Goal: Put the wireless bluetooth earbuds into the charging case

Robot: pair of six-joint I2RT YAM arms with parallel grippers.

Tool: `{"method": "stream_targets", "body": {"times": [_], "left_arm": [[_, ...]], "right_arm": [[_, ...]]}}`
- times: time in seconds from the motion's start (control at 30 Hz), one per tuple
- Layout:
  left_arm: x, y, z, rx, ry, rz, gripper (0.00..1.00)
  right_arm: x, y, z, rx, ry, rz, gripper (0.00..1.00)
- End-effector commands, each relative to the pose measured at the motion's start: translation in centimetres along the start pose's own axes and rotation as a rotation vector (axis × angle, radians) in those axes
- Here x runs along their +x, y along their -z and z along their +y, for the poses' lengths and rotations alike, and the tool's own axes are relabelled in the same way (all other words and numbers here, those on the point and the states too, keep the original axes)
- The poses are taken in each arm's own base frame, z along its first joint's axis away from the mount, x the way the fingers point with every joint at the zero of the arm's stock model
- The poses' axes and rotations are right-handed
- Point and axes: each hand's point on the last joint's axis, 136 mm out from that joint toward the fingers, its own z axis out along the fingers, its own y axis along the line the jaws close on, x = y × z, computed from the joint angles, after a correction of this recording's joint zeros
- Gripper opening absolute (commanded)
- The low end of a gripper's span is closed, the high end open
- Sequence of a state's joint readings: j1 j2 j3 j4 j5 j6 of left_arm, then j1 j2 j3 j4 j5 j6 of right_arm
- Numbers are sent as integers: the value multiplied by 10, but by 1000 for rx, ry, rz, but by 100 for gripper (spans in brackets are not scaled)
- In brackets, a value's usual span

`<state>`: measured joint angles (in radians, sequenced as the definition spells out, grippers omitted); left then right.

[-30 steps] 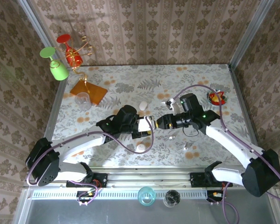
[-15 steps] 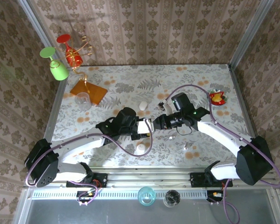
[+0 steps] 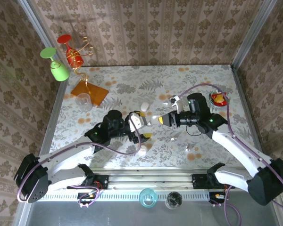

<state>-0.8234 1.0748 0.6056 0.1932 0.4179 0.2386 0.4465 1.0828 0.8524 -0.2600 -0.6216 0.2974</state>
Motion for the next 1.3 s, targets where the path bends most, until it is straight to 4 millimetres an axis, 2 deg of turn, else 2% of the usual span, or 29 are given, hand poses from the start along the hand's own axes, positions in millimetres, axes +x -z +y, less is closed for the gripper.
{"method": "stream_targets", "body": {"times": [0.0,0.2,0.37,0.53,0.87,1.2,1.27], "left_arm": [[-36,15,-13,140,200,-197,88],[-58,32,-22,293,312,-313,82],[-76,36,-28,384,322,-369,70],[-80,33,-28,424,318,-385,62],[-83,34,-27,425,307,-402,54],[-82,35,-27,422,306,-405,30],[-82,35,-26,420,303,-409,22]], "right_arm": [[-22,19,26,-71,194,-126,16],[-34,41,70,-229,333,-202,16],[-38,42,90,-327,377,-212,16],[-35,33,91,-344,397,-186,15],[-25,20,83,-342,384,-129,15],[-22,17,84,-362,395,-113,16],[-21,17,84,-361,394,-110,17]]}}
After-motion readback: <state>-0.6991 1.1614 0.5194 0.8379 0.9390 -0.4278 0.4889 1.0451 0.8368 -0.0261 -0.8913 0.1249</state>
